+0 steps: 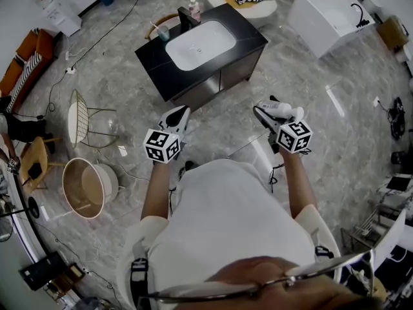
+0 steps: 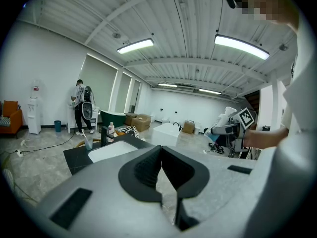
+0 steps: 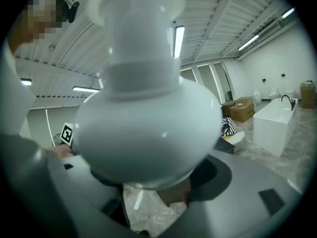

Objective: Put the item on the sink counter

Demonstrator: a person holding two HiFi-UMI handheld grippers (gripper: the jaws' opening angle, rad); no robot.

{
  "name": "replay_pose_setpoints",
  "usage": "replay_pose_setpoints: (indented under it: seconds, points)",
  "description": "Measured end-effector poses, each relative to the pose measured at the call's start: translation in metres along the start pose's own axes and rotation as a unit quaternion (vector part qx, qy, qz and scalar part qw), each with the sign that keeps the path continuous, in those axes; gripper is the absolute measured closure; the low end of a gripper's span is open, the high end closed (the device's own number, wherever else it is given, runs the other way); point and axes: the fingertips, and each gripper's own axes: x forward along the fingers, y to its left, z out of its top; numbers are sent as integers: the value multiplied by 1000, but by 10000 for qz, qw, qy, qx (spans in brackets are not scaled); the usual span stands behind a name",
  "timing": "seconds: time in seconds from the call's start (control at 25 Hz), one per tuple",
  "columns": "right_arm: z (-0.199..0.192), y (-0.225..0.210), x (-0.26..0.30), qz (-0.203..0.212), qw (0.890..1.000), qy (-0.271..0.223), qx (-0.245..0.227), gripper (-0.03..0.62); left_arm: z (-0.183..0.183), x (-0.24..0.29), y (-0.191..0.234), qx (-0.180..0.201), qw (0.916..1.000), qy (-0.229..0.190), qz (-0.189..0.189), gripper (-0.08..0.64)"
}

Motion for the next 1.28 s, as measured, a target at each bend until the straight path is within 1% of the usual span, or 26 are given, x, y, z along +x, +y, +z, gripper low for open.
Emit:
replay_pose_setpoints:
  seconds: [0.08,0.24,0.36,0.52,0.72,0.96,1.12,1.28]
  points:
    - [1,-8,-3,54,10000,15,-31,235,-2,7,-8,2,10000,12,50,555]
    - [3,-25,-6,135,9998,78,-136,235,-6,21,-24,122,9998,53,174,555]
    - [0,-34,-8,205,9994,157,-213,234,-10,29,-35,51,9997,50,216,555]
    - [-2,-38,-5,260,9991,196,-257,235,-15,33,-37,-71,9996,77,252,555]
    - [2,-45,2,310,9990,186,-255,235,-10,37,-32,-121,9994,52,324,555]
    - [0,-57,20,264,9988,285,-296,235,-13,51,-22,-147,9994,101,310,555]
    - [-6,-67,41,160,9986,446,-252,235,-16,63,-3,-236,9992,137,298,555]
    - [-2,-77,65,74,9981,548,-255,235,-6,80,23,-267,9992,124,261,555]
